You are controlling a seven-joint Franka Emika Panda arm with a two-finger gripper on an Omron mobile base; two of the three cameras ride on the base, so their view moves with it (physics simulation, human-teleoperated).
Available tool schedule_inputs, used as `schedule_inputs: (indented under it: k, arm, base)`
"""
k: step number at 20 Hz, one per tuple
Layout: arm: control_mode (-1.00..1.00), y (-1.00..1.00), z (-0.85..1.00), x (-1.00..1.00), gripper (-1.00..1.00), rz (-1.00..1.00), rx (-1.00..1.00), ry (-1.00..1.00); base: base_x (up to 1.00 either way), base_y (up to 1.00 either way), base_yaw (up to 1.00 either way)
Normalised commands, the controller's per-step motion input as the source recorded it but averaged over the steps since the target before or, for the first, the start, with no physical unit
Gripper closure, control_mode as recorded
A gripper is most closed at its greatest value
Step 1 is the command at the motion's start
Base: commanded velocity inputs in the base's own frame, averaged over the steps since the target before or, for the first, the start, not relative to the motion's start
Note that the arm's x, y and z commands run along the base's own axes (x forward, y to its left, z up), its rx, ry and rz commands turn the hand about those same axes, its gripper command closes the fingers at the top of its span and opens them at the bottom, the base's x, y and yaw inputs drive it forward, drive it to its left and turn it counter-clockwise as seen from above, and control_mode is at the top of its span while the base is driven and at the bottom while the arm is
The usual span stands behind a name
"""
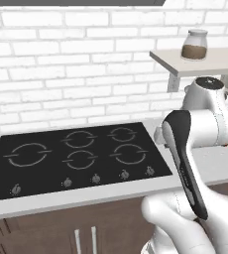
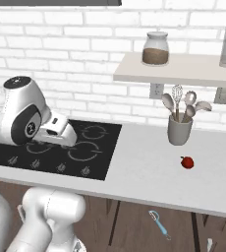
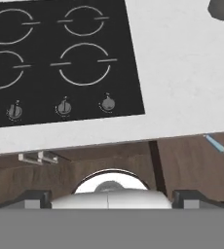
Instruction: Pick the peeler from the drawer and place it on the counter.
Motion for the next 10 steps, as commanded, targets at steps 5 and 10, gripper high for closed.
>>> schedule_inputs:
  k: [5, 10]
  arm:
    - [1.0, 0.06, -0.07, 0.0, -1.0, -0.04, 0.03, -0.01]
    - [1.0, 0.0, 0.0, 0.0, -1.0, 0.0, 0.0, 0.0]
  base:
    - [0.18, 0.47, -0.23]
    - [0.37, 0.66, -0.36]
